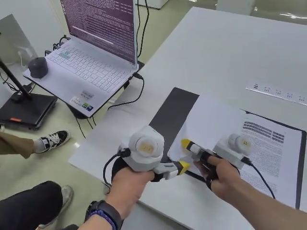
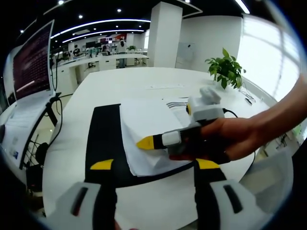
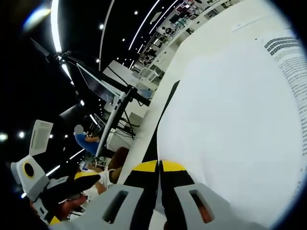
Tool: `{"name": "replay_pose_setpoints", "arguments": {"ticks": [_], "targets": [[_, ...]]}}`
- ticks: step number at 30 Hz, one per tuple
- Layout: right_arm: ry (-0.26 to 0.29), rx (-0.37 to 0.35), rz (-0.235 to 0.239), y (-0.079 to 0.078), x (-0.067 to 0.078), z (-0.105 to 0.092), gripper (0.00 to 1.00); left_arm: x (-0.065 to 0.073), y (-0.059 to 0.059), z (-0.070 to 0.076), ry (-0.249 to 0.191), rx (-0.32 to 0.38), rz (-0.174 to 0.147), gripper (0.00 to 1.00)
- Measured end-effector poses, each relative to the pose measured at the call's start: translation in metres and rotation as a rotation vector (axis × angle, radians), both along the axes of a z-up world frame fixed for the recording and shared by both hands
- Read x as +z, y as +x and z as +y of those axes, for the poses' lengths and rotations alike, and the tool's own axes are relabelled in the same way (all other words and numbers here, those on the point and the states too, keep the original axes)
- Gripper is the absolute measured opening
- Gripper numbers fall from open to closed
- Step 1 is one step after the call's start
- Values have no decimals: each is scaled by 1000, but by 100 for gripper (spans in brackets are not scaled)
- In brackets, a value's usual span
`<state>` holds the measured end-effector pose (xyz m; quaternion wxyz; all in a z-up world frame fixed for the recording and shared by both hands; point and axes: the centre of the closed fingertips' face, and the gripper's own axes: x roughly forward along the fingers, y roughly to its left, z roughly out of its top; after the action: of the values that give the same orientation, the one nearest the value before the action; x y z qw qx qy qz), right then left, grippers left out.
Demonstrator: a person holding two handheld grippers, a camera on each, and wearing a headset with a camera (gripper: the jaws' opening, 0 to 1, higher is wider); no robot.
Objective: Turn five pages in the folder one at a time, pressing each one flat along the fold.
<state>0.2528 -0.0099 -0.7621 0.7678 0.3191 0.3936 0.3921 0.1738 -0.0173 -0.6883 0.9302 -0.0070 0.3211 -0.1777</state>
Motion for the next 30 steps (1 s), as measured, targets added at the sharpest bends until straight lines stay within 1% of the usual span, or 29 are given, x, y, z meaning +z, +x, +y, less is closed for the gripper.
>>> {"name": "replay_pose_setpoints", "arguments": {"ticks": [1, 3, 8, 11, 14, 16, 17, 18, 21, 24, 25, 28, 30], "targets": [[-1, -1, 2, 0, 0, 1, 0, 0, 1, -1, 0, -1, 0, 65], [-5, 2, 5, 4, -6, 2, 0, 0, 1, -3, 2, -7, 3, 66], [-19, 3, 23, -1, -9, 3, 0, 2, 2, -6, 8, -21, 6, 66], [-5, -5, 35, -1, -10, 4, 3, 1, 4, -5, 6, -20, 6, 65], [-23, -2, 32, -3, -17, 6, 5, 0, 4, -3, 4, -18, 7, 65], [-26, -13, 48, -3, -20, 6, 6, -1, 4, -2, 4, -18, 8, 65], [-19, -23, 65, -4, -22, 7, 8, 0, 3, -2, 3, -16, 9, 65], [-18, -26, 70, -4, -23, 8, 9, -1, 3, -1, 1, -13, 10, 65], [-28, -17, 59, -4, -25, 10, 12, -1, 1, 1, -2, -5, 15, 65], [-7, -25, 73, -4, -23, 10, 14, -1, -1, 3, -3, -1, 16, 65], [-2, -21, 70, -5, -22, 11, 15, -1, -1, 3, -3, 0, 16, 65], [29, 2, 57, -7, -16, 15, 23, -3, -1, 3, -3, -1, 19, 65], [60, 5, 69, -9, -11, 17, 30, -4, -1, 2, -6, -3, 21, 65]]}}
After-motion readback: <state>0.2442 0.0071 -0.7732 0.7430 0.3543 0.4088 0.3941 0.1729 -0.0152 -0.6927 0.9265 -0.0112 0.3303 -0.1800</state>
